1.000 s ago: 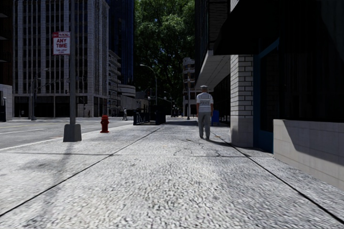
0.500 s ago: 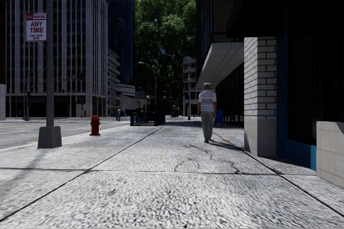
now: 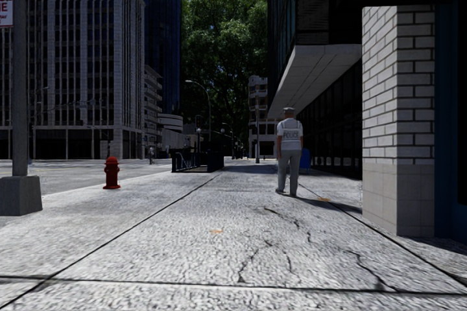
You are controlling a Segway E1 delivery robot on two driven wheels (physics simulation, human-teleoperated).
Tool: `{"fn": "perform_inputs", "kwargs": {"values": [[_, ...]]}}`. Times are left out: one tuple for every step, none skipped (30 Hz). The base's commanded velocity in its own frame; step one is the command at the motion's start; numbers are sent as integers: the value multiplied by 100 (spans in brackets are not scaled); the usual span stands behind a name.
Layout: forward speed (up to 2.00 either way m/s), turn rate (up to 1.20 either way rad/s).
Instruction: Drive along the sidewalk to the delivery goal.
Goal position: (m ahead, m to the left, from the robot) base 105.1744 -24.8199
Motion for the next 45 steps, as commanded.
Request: {"fn": "perform_inputs", "kwargs": {"values": [[200, 0], [200, 0], [200, 0], [200, 0], [200, 0], [200, 0], [200, 0], [200, 0], [200, 0], [200, 0], [200, 0], [200, 0], [200, 0], [200, 0], [200, 0], [200, 0], [200, 0], [200, 0], [200, 0], [200, 8], [200, 15], [200, 15], [200, 17], [200, 17], [200, 0], [200, 0], [200, 0], [200, 0], [200, 0], [200, 0], [200, 0], [200, 0], [200, 0], [200, 0], [200, 0], [200, 0], [200, 0], [200, 0], [200, 0], [200, 0], [200, 0], [200, 0], [200, 0], [200, 0], [200, 0]]}}
